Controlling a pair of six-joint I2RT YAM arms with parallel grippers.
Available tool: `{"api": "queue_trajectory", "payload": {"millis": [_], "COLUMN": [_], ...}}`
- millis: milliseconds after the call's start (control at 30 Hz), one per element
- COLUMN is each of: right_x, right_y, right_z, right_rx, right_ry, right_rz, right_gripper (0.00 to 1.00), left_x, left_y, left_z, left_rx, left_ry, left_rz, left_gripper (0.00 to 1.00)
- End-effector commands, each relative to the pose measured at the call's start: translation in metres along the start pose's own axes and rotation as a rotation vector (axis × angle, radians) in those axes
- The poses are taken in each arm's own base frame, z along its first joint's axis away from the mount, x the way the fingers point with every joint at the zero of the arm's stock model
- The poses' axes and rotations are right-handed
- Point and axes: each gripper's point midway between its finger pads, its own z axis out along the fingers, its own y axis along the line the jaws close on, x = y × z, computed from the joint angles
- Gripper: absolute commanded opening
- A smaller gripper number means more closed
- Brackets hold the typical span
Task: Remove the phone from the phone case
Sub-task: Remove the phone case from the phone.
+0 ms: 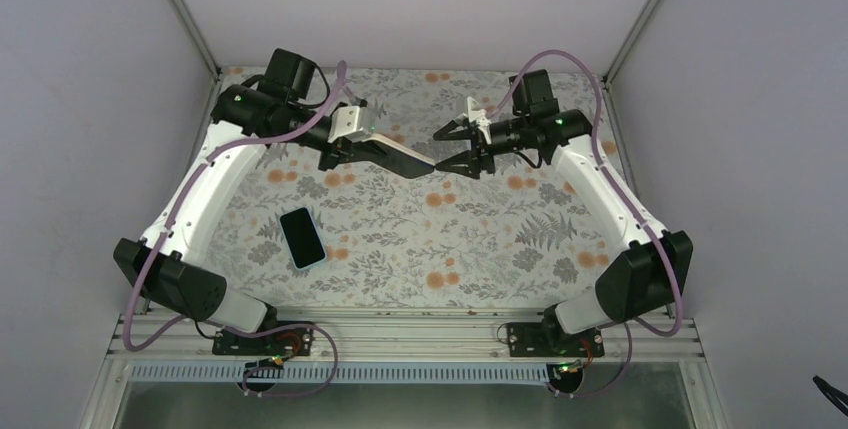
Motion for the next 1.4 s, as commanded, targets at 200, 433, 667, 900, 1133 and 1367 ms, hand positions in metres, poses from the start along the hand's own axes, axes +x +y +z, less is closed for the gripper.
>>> {"api": "queue_trajectory", "payload": {"millis": [200,433,667,900,1133,1367], "right_x": [-0.027,-0.037,-0.046,-0.048,-0.051,-0.061], "right_y": [-0.075,-0.106,-0.121,-0.129,-0.129,-0.073], "right_z": [-0.011,-0.018,-0.025,-0.027,-0.017,0.032], "right_rx": [0.361,0.504,0.581,0.620,0.592,0.270], "right_ry": [-0.004,-0.007,-0.021,-0.019,-0.025,-0.056], "right_rz": [-0.077,-0.072,-0.095,-0.115,-0.124,-0.149], "right_gripper": [0.66,0.66,0.66,0.66,0.67,0.70], "left_x": [-0.048,-0.058,-0.061,-0.064,-0.071,-0.070], "left_y": [-0.040,-0.046,-0.050,-0.054,-0.053,-0.035], "left_z": [-0.015,-0.021,-0.022,-0.025,-0.028,-0.032], "left_rx": [0.141,0.176,0.201,0.211,0.232,0.198], "left_ry": [-0.196,-0.263,-0.303,-0.329,-0.379,-0.388], "left_rz": [0.093,0.092,0.072,0.072,0.058,0.078], "left_gripper": [0.02,0.02,0.02,0.02,0.02,0.02]}}
